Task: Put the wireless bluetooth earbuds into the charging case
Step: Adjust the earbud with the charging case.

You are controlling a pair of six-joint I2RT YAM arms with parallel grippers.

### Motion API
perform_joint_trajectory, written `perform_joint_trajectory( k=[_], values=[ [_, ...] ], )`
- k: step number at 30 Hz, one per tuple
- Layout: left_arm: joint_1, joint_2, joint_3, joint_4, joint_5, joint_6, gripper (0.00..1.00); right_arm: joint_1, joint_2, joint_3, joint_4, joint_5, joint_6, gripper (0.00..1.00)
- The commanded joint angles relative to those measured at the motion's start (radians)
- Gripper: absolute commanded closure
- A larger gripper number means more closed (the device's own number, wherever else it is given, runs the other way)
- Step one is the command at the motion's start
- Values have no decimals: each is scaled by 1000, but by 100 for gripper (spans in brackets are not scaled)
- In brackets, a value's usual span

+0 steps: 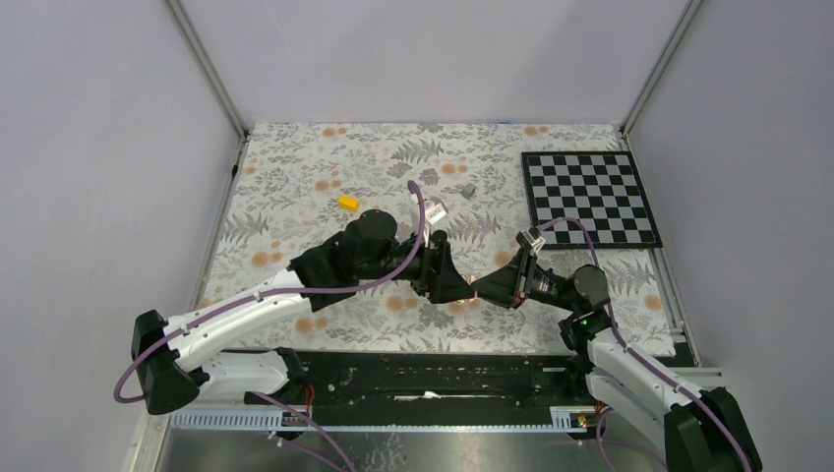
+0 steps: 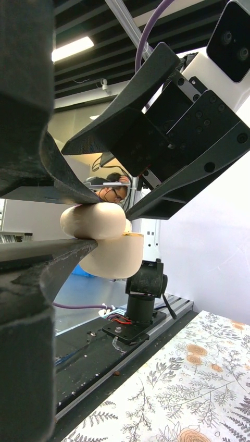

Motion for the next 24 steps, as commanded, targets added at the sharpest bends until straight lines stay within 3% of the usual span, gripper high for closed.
perform_joint_trajectory(
  k=[1, 4, 6, 11, 16, 24],
  values=[
    [-5, -33, 44, -24, -58, 21, 31, -3, -5, 46, 16, -12, -21, 100],
    [-5, -70, 61, -41, -94, 30, 30, -4, -8, 50, 0, -14, -33, 100],
    [-5, -95, 75, -61, -133, 36, 27, -3, -23, 70, -102, -17, -96, 100],
    [2, -116, 73, -169, -306, 39, 20, -4, -70, 222, -665, 45, -442, 100],
    [54, -82, 85, -232, -235, 83, 18, -4, -50, 230, -688, -22, -506, 100],
    [315, -117, 69, -311, 12, 217, 10, -4, -11, 257, -683, -65, -585, 100]
  ],
)
